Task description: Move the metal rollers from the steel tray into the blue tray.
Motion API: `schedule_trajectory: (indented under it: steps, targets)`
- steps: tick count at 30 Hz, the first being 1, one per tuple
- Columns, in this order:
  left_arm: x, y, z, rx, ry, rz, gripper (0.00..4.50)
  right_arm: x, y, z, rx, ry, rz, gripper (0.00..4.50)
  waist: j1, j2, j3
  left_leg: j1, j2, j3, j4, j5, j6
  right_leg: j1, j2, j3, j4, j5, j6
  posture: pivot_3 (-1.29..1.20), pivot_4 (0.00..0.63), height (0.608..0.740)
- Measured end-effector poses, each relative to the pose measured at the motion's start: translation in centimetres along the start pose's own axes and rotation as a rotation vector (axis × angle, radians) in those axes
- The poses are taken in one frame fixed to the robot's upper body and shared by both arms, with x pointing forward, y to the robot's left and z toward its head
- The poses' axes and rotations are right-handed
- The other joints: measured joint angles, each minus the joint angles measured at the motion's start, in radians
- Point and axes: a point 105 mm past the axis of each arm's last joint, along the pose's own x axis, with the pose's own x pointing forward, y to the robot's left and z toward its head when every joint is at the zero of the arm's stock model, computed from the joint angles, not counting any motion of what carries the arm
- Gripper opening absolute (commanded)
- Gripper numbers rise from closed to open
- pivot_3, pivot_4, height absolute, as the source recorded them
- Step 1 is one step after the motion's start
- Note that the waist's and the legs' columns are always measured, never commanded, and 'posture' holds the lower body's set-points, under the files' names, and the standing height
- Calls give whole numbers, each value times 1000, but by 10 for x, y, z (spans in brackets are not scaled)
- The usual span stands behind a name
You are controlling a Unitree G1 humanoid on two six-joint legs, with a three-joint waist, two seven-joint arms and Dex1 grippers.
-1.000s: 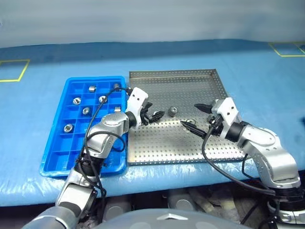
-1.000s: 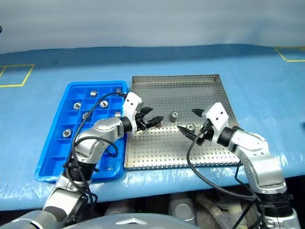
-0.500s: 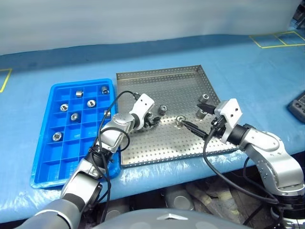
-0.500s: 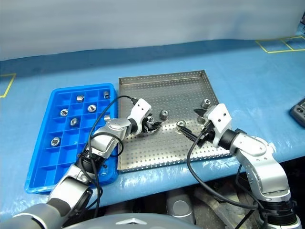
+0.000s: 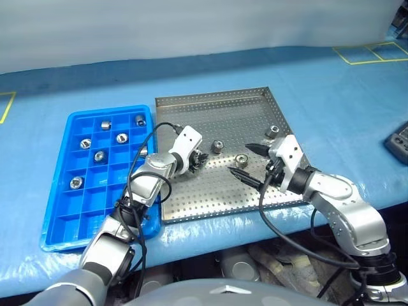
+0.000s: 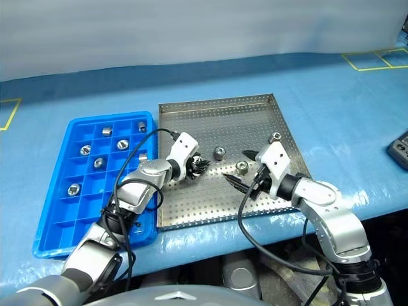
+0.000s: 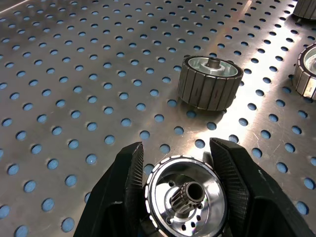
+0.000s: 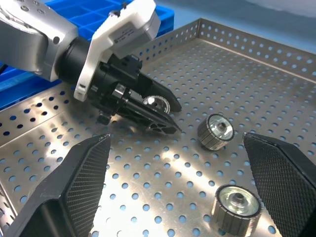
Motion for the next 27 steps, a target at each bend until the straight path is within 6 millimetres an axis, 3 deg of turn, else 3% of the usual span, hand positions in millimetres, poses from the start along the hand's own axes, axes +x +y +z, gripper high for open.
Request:
schedule_trajectory:
  steps: [6, 17, 21, 27]
  targets:
    - [-5, 0, 5, -8, -32, -8, 1880, 3, 0, -8, 18, 25, 8, 4500, 8, 0, 0, -1, 0, 0, 0, 0, 0, -1, -1, 0, 0, 0, 0, -282, 150, 740]
    - [-44, -10, 54, -55, -289, -113, 1880, 8, 2, -13, 17, 49, 40, 4500, 13, 0, 0, -1, 0, 0, 0, 0, 0, -1, -2, 0, 0, 0, 0, -266, 150, 740]
    - [-69, 7, 44, -24, -263, -26, 1880, 10, 1, -15, 18, 56, 52, 4500, 9, 0, 0, 0, 0, 0, 0, 0, -1, -1, -1, 0, 1, 0, 0, -222, 150, 740]
    - [-128, 49, 8, 68, -111, 256, 1880, 14, 2, -20, 26, 74, 98, 4500, 29, 0, 0, 0, 0, 0, -1, 0, -1, -1, -1, -1, 1, 0, 0, -130, 150, 740]
